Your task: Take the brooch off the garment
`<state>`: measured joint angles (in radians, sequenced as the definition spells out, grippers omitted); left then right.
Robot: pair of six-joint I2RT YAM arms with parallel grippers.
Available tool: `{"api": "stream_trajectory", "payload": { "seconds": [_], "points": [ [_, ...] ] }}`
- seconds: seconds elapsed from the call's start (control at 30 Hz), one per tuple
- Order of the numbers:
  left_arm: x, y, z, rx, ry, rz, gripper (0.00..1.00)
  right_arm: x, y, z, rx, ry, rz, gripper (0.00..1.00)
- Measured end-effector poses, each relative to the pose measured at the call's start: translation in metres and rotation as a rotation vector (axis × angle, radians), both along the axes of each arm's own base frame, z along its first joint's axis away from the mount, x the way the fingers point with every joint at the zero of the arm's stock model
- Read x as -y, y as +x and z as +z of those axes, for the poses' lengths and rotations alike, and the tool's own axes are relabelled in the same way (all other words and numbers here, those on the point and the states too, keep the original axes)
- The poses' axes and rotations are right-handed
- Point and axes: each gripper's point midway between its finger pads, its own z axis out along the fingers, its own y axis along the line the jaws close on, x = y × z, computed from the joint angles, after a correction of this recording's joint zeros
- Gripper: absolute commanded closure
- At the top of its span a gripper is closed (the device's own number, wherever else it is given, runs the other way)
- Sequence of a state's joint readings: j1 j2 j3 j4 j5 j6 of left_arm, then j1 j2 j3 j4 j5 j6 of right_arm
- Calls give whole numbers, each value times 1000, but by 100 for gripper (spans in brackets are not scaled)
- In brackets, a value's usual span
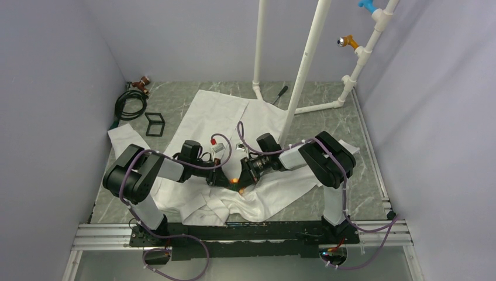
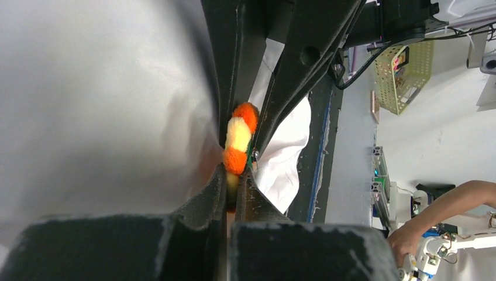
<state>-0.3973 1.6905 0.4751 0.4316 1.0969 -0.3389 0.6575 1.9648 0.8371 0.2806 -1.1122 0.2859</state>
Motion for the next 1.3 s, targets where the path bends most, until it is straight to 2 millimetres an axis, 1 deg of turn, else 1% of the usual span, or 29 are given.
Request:
{"api": "stream_trajectory", "payload": {
  "seconds": [0.13, 0.17, 0.2, 0.23, 0.3, 0.37, 0.47, 0.6, 0.67, 0.73, 0.83, 0.97, 1.13, 1.3],
  "points": [
    [-1, 2, 0, -1, -2, 6, 100, -1, 1, 1, 5, 8, 2, 95],
    [-2, 2, 0, -3, -3, 6, 100, -1, 1, 2, 5, 10, 3, 100],
    [-2, 2, 1, -3, -4, 7, 99, -1, 1, 2, 6, 12, 4, 100],
    [-2, 2, 1, -3, -5, 7, 88, -1, 1, 2, 4, 14, 4, 100],
    [-2, 2, 1, -9, -6, 11, 61, -1, 1, 3, 2, 16, 3, 100],
    [-4, 6, 1, -15, -5, 30, 51, -2, 1, 4, 1, 21, 3, 100],
    [-10, 14, 5, -5, 0, 86, 44, -3, 1, 6, -3, 22, -1, 100],
    [-23, 33, 22, 58, -3, 185, 40, -4, 4, 12, 1, 17, -12, 100],
    [-28, 43, 35, 111, -4, 232, 38, -6, 9, 17, 14, 9, -26, 100],
    [-31, 47, 45, 161, -3, 248, 37, -10, 16, 22, 25, -1, -40, 100],
    [-35, 46, 53, 205, 19, 262, 35, -13, 25, 28, 31, -17, -64, 100],
    [-41, 43, 50, 202, 63, 282, 34, -13, 31, 33, 22, -56, -92, 100],
    [-45, 39, 44, 181, 93, 302, 37, -14, 37, 42, 21, -86, -112, 100],
    [-44, 37, 45, 178, 87, 304, 39, -11, 36, 41, 7, -113, -121, 100]
  ]
}}
